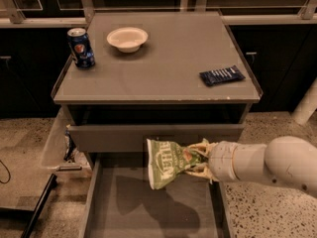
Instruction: Pick green jalapeno chip bag from middle drawer and place on counter
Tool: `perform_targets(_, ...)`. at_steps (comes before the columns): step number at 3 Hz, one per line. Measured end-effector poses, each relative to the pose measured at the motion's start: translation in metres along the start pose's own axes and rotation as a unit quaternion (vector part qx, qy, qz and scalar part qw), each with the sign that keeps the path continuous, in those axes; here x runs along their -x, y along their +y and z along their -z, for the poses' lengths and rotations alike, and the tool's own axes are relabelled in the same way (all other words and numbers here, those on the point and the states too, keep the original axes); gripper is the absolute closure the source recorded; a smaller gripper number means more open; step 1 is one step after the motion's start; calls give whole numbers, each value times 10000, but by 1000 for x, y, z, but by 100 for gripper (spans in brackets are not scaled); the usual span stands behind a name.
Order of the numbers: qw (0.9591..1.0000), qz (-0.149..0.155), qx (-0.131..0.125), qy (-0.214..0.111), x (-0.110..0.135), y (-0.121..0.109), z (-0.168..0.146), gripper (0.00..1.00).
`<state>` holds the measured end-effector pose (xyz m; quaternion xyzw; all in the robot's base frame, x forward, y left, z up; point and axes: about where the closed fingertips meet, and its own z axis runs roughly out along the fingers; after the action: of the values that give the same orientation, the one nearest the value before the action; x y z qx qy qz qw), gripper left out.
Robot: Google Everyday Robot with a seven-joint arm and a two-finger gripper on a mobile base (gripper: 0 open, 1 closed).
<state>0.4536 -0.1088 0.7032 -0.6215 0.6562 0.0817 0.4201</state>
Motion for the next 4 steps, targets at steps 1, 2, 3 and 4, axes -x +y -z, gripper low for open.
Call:
perform_targets(1, 9995, 165, -261, 62, 34, -36, 32, 100)
perform_targets(2, 9992, 73, -358, -146, 61, -81, 59, 100)
perform_targets(3, 9977, -125, -415, -531, 81, -127, 79, 100)
perform_targets(4, 9956, -219, -322, -856, 89, -151, 84, 100)
